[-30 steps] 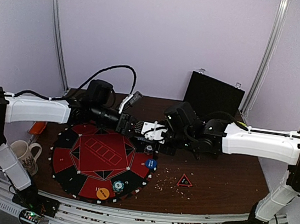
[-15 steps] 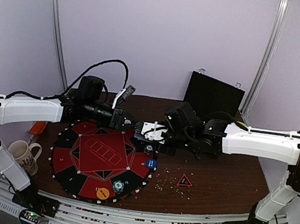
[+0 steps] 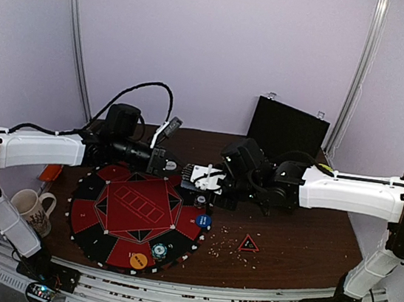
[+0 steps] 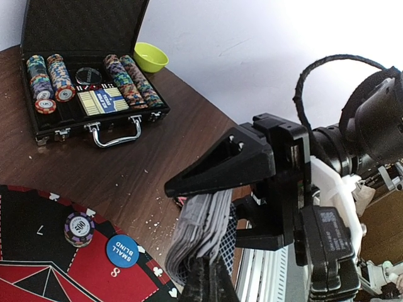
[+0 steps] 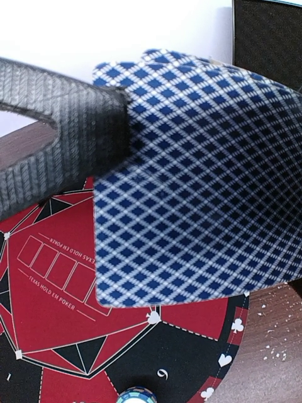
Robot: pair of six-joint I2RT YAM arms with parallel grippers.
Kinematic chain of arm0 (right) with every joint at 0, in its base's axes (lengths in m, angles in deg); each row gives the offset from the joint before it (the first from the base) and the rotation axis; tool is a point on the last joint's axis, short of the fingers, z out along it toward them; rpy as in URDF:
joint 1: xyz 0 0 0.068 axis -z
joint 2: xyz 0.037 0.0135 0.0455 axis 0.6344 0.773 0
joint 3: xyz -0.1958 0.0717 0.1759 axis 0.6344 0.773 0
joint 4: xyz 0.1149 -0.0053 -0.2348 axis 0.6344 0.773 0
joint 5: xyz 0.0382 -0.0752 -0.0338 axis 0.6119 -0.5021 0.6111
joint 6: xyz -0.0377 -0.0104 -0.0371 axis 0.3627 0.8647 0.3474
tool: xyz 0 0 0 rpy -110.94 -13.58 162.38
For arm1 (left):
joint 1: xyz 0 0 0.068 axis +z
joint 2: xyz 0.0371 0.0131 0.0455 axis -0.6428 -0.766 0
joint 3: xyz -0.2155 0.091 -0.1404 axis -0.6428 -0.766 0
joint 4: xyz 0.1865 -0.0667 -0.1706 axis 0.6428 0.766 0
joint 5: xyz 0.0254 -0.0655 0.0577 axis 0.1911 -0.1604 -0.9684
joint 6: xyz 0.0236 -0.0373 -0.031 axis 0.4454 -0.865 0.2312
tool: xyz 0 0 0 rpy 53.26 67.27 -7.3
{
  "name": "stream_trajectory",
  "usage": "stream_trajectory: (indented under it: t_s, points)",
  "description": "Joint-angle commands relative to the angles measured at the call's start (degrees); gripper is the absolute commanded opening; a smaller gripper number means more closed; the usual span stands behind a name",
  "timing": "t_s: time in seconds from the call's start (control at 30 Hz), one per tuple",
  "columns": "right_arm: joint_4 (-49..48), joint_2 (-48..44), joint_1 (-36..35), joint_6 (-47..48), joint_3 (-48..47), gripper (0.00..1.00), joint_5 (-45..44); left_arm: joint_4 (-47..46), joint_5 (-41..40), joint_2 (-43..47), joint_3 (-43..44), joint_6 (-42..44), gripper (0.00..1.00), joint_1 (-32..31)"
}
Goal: Distribute texas hold em gaming equipment
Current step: Pick up the poker card from the face-down deck piles.
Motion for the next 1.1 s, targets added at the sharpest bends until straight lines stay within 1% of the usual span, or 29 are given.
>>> stream_trajectory:
  t_s: [0.0,0.27,0.3,0.37,0.4,0.57,0.63,0.73,0.77,0.83,1.07]
  points:
    - [-1.1,-1.3,0.4,0.0,0.8,0.48,-1.2,-0.9,0.4,1.0,-0.7,1.1,0.0,0.2]
    - [-2.0,-2.1,0.6,0.1,1.7,0.49,-1.3,0.7,0.6,1.3,-0.6,2.5,0.0,1.1]
    - [-2.0,-1.9,0.6,0.1,1.6,0.49,-1.3,0.9,0.6,1.1,-0.6,2.6,0.03,1.1]
    - [-1.9,-1.8,0.6,0.2,1.4,0.49,-1.4,1.0,0.5,0.8,-0.8,2.6,0.14,1.1]
    - [-1.9,-1.8,0.6,0.2,1.2,0.49,-1.4,1.0,0.7,0.6,-0.9,2.6,0.18,1.1]
    - [-1.9,-1.8,0.5,0.4,1.3,0.48,-1.3,1.3,1.3,0.8,-1.3,2.3,0.23,1.0]
    - [-1.9,-1.8,0.6,0.5,1.2,0.48,-1.3,1.4,1.8,0.9,-1.6,2.3,0.23,1.0]
    - [-1.9,-1.7,0.6,0.6,1.2,0.49,-1.3,1.3,2.1,0.9,-2.1,2.0,0.17,0.9]
    - [-1.9,-1.7,0.6,0.6,1.2,0.49,-1.3,1.0,2.8,0.7,-2.3,1.7,0.13,0.9]
    - [-1.9,-1.8,0.6,0.6,1.3,0.49,-1.4,-0.4,4.7,0.8,-2.9,0.8,0.0,0.9]
    - [-2.3,-2.4,1.0,0.5,2.1,0.49,-1.6,-1.8,4.3,2.8,-4.1,-0.2,0.0,1.2]
